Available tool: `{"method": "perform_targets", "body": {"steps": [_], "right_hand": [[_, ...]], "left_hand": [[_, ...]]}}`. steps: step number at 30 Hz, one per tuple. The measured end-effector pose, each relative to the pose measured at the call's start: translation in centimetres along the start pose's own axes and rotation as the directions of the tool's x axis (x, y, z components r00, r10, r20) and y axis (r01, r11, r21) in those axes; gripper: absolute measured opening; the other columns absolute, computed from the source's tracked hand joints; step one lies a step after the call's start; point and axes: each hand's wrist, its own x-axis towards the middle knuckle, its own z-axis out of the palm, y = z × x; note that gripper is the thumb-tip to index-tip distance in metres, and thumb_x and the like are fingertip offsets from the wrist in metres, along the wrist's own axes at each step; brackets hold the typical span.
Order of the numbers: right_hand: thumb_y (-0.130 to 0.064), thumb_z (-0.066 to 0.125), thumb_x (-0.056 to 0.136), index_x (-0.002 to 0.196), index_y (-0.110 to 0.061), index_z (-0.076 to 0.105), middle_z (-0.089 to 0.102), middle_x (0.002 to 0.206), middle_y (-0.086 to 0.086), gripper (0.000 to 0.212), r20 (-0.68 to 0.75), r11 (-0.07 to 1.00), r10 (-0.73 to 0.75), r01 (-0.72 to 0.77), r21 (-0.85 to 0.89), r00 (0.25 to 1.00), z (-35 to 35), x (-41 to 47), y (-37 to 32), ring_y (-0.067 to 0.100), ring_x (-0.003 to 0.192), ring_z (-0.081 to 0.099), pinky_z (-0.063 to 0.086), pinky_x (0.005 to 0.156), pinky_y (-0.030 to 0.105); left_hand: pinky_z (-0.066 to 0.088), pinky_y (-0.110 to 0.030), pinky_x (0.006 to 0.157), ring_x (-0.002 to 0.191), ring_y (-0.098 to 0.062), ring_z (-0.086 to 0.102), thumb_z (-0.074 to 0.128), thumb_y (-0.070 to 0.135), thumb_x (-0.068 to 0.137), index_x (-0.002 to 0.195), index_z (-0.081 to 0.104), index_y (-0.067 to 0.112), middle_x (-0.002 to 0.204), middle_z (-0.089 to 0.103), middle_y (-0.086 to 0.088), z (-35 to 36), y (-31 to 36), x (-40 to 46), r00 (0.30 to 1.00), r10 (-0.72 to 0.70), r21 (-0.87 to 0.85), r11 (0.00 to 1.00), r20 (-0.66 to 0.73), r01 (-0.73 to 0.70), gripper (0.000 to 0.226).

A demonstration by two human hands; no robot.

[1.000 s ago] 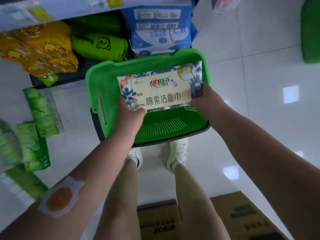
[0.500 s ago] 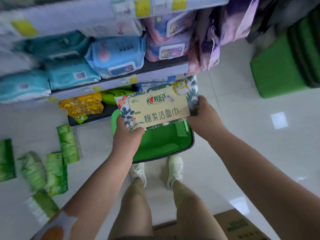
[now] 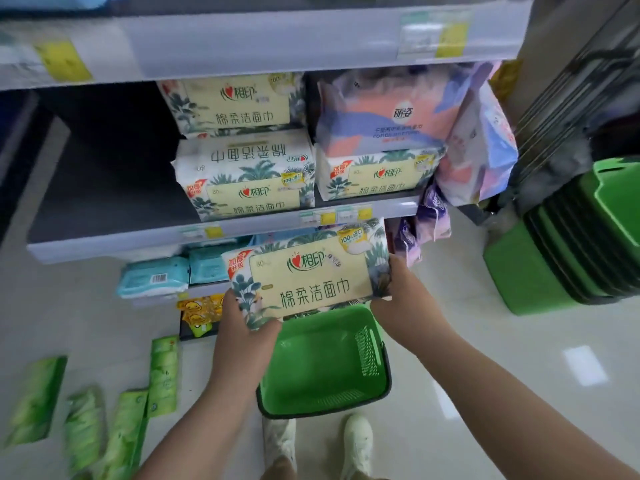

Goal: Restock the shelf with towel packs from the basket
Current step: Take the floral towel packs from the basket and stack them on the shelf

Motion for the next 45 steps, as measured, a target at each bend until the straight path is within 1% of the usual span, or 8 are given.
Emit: {"method": "perform_targets", "body": {"steps": [7,11,16,25,30,36,39,45], "right_hand": [[-0.005,0.055,0.083,0.107,-0.019,0.042,0.053,0.095,-0.006,0.03,-0.023,0.998,-0.068,0.068,-0.004,0.997,-0.7,0.6,-3.8,-0.004,0.069,0.045,0.029,0.049,0.008],[-0.005,0.051,0.085,0.11,-0.022,0.041,0.052,0.092,-0.007,0.032,-0.085,0.994,-0.102,0.105,0.036,0.991,-0.4,2.1,-6.6,0.012,0.076,0.049,0.035,0.059,0.023],[-0.007,0.056,0.085,0.119,-0.015,0.042,0.057,0.101,0.0,0.038,-0.162,0.973,-0.171,0.192,0.126,0.972,0.1,5.0,-9.7,0.016,0.079,0.054,0.035,0.052,0.018],[-0.004,0.063,0.08,0.106,-0.017,0.043,0.054,0.109,0.006,0.036,-0.249,0.941,-0.232,0.281,0.186,0.94,0.5,10.0,-13.3,0.018,0.091,0.051,0.042,0.068,0.024],[-0.002,0.062,0.081,0.099,-0.019,0.04,0.052,0.099,0.005,0.033,-0.301,0.934,-0.236,0.302,0.194,0.924,1.0,11.7,-13.9,0.009,0.075,0.048,0.036,0.05,0.005],[0.0,0.059,0.081,0.099,-0.018,0.037,0.05,0.09,0.002,0.034,-0.326,0.939,-0.161,0.247,0.241,0.931,1.5,13.4,-13.8,0.015,0.078,0.049,0.042,0.067,0.028],[0.003,0.057,0.08,0.097,-0.018,0.035,0.046,0.08,-0.001,0.035,-0.34,0.938,-0.158,0.249,0.243,0.927,1.9,14.0,-13.6,0.013,0.07,0.047,0.039,0.055,0.013],[0.007,0.055,0.078,0.094,-0.019,0.034,0.053,0.095,0.015,0.037,-0.389,0.939,-0.127,0.237,0.248,0.912,3.3,15.0,-13.2,0.031,0.09,0.055,0.049,0.074,0.041]], "left_hand": [[0.036,-0.021,0.061,0.08,0.0,0.052,0.058,0.001,0.082,0.116,0.041,0.027,0.101,0.057,0.013,-2.4,2.6,0.9,0.997,0.052,-0.03,0.998,-0.058,-0.054,0.046],[0.04,-0.029,0.071,0.083,-0.009,0.055,0.061,0.005,0.082,0.118,0.041,0.024,0.095,0.059,0.011,-4.3,4.3,2.7,0.987,0.082,-0.083,0.992,-0.135,-0.094,0.045],[0.044,-0.029,0.076,0.083,-0.003,0.056,0.069,0.016,0.081,0.109,0.039,0.025,0.091,0.056,0.018,-6.0,6.4,6.1,0.959,0.169,-0.125,0.972,-0.229,-0.201,0.042],[0.04,-0.014,0.069,0.083,0.008,0.054,0.072,0.015,0.078,0.103,0.041,0.02,0.091,0.056,0.02,-7.4,7.8,11.0,0.878,0.341,-0.077,0.919,-0.337,-0.387,0.04],[0.045,-0.002,0.07,0.081,0.013,0.057,0.073,0.011,0.077,0.105,0.041,0.018,0.094,0.056,0.019,-7.5,8.5,13.2,0.841,0.406,-0.078,0.885,-0.357,-0.46,0.043],[0.05,-0.021,0.086,0.092,-0.004,0.061,0.074,0.009,0.076,0.104,0.04,0.017,0.098,0.059,0.003,-6.7,8.3,15.6,0.829,0.453,-0.105,0.855,-0.327,-0.508,0.044],[0.048,-0.025,0.086,0.093,-0.013,0.06,0.073,0.009,0.077,0.103,0.038,0.017,0.099,0.057,0.0,-6.4,7.8,16.4,0.824,0.469,-0.103,0.847,-0.316,-0.522,0.044],[0.041,-0.008,0.082,0.085,0.01,0.055,0.071,0.005,0.078,0.102,0.036,0.016,0.092,0.051,0.018,-5.8,6.8,17.2,0.815,0.486,-0.086,0.841,-0.315,-0.535,0.044]]}}
